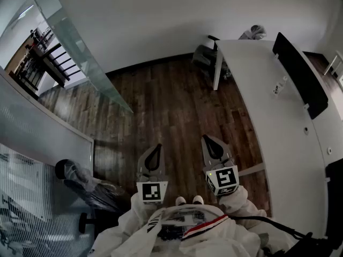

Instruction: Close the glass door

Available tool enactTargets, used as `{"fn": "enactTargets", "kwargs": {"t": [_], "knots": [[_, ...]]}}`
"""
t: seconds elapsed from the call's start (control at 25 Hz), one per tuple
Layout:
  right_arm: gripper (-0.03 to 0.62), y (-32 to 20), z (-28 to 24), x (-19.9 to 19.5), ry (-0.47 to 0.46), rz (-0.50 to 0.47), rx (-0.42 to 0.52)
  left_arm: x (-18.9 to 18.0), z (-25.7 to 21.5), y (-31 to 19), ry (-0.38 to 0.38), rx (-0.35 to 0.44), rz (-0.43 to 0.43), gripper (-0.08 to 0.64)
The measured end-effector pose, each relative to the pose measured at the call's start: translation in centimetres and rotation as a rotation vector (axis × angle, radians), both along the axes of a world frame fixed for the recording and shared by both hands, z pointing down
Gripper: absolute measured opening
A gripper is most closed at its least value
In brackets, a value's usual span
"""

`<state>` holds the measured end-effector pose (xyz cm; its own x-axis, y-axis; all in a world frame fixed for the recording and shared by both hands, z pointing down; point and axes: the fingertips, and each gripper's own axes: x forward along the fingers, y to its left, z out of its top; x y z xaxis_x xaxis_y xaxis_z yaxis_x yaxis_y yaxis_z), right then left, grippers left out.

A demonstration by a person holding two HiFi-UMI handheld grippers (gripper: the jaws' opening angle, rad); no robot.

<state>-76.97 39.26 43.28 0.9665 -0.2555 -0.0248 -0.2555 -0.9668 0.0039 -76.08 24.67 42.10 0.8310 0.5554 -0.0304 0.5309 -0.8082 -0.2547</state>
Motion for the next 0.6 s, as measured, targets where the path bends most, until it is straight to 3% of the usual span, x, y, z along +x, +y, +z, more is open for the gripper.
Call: {"fn": "enactTargets", "kwargs": {"t": [0.6], "knots": [[0.005, 1.5, 0.6, -3.0, 0.017, -0.007, -0.009, -2.0, 0.7, 2.5, -0.015, -0.019, 0.032, 0.002]]}}
